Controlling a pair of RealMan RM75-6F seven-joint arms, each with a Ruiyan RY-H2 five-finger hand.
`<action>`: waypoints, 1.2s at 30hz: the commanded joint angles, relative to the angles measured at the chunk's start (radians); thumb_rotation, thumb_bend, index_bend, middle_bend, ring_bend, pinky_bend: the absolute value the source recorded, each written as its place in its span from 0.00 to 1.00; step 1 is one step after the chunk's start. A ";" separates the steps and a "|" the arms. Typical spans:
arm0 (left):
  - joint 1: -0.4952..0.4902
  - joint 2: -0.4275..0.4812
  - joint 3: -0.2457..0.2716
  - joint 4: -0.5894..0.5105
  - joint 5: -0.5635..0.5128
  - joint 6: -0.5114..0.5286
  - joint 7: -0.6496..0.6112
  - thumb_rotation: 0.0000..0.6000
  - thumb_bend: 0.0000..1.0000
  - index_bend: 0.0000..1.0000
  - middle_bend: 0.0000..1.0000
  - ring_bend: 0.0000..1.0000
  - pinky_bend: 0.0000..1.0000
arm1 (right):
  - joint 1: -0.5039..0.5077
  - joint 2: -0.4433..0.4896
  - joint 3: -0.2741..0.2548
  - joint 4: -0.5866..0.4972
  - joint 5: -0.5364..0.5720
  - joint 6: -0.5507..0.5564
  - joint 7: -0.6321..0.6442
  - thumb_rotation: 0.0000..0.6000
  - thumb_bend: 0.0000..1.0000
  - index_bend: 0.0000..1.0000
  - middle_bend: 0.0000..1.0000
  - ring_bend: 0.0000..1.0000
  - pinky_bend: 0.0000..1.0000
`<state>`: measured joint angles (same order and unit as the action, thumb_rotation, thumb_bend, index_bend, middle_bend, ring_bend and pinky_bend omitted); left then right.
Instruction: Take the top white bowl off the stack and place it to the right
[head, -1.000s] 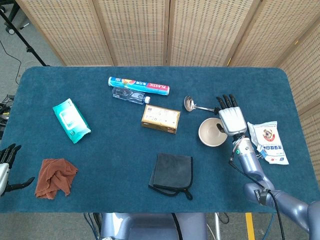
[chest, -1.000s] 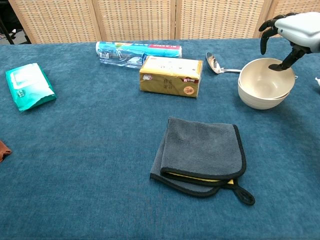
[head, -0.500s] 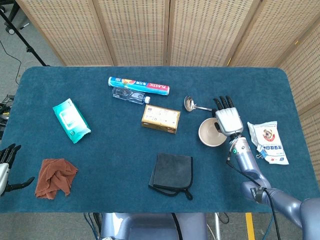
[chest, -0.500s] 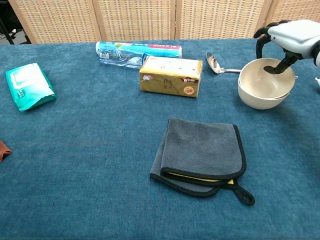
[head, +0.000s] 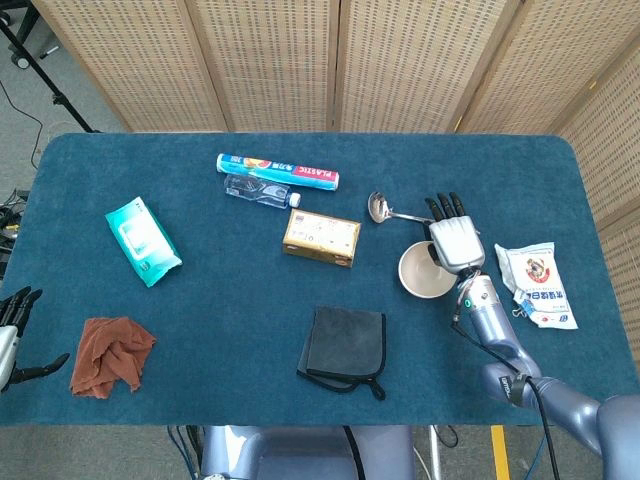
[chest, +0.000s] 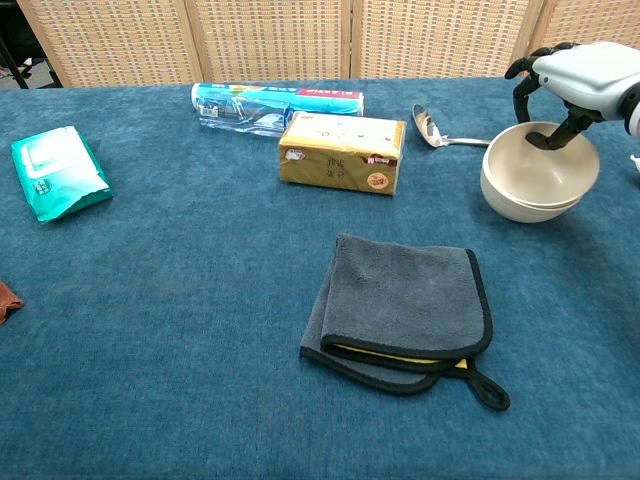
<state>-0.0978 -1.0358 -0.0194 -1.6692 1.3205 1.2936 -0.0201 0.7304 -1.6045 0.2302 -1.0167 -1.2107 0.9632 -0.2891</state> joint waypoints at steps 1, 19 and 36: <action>0.000 0.001 0.000 -0.001 0.000 0.001 -0.001 0.71 0.17 0.00 0.00 0.00 0.00 | 0.000 0.001 -0.001 -0.004 0.003 -0.001 -0.006 1.00 0.45 0.58 0.11 0.00 0.00; 0.000 0.001 0.001 -0.001 0.003 0.000 -0.003 0.71 0.17 0.00 0.00 0.00 0.00 | 0.004 0.006 -0.009 -0.027 0.023 -0.006 -0.076 1.00 0.45 0.63 0.12 0.00 0.00; 0.001 0.006 -0.002 -0.003 0.006 0.005 -0.015 0.71 0.17 0.00 0.00 0.00 0.00 | 0.023 0.042 0.005 -0.151 0.039 0.063 -0.274 1.00 0.45 0.66 0.13 0.00 0.00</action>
<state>-0.0967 -1.0301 -0.0209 -1.6719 1.3265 1.2984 -0.0348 0.7505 -1.5715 0.2310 -1.1513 -1.1763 1.0160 -0.5461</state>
